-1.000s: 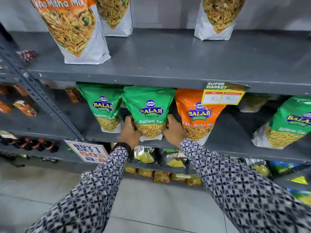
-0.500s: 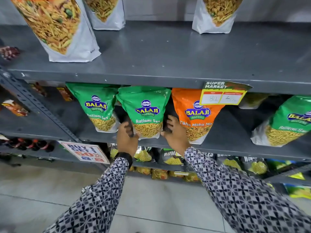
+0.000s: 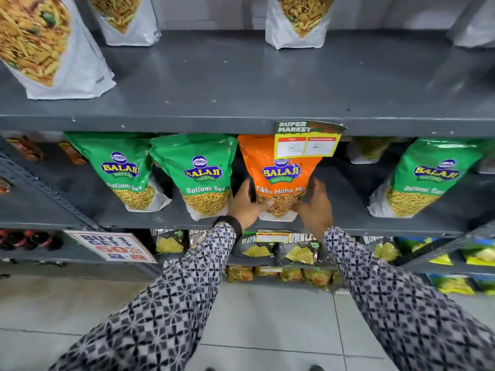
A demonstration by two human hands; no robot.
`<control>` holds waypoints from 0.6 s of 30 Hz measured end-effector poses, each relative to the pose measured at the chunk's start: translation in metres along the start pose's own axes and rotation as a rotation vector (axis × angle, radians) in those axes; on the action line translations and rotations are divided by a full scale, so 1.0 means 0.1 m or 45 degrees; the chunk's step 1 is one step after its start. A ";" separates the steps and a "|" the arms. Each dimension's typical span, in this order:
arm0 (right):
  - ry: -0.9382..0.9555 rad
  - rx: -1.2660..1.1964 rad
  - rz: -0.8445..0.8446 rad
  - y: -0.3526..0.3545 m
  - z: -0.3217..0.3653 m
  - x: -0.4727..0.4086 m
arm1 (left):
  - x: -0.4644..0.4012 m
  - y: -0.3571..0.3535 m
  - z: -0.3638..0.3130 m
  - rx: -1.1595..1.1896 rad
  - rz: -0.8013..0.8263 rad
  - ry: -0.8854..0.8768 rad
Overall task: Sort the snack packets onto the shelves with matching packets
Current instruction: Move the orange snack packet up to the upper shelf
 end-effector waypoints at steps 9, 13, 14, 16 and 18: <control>0.050 0.183 0.146 0.03 -0.11 -0.03 | 0.17 -0.17 0.13 -0.006 -0.092 -0.101; 0.065 0.121 0.135 0.06 -0.22 0.32 | 0.51 -0.13 0.16 -0.003 -0.090 -0.131; 0.068 0.100 0.144 0.07 -0.25 0.41 | 0.58 -0.12 0.19 0.005 -0.082 -0.135; 0.086 0.064 0.161 0.12 -0.28 0.59 | 0.75 -0.09 0.24 -0.017 -0.076 -0.152; 0.100 0.010 0.161 0.19 -0.29 0.79 | 0.96 -0.06 0.25 -0.026 -0.077 -0.175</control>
Point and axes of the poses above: each hand's wrist, its own x-axis away from the middle knuckle, its own y-axis out of the back of the hand, z = x × y, the point moved 3 cm from there along -x, towards the middle knuckle, and after that the axes turned 13 degrees about x, right-handed, at the moved point
